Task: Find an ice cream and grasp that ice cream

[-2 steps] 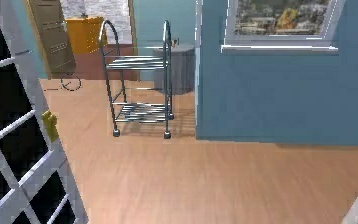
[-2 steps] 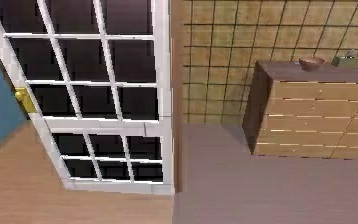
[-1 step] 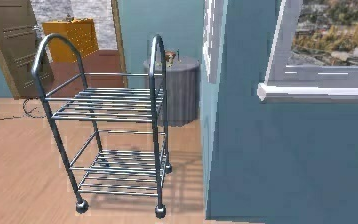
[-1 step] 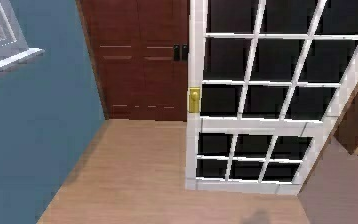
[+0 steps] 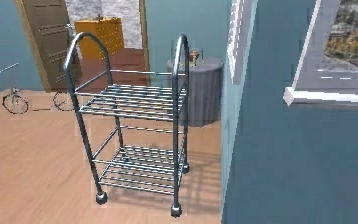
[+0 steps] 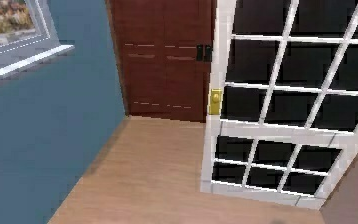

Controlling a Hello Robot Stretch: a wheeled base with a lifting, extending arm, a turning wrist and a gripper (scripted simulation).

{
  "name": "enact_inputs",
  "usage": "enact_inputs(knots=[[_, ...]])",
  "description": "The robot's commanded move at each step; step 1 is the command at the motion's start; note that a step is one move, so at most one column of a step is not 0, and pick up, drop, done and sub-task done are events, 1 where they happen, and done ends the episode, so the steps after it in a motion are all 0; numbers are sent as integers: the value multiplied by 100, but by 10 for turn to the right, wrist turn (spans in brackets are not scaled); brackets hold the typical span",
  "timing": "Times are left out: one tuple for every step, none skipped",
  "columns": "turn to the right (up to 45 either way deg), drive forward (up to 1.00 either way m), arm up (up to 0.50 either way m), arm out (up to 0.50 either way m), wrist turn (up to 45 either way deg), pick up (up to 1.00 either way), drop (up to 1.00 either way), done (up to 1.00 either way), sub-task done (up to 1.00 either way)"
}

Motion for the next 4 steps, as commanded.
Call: enact_inputs(knots=[[0,10,0,0,0,0,0,0,0],[-450,0,0,0,0,0,0,0,0],[0,50,0,0,0,0,0,0,0],[-330,0,0,0,0,0,0,0,0]])
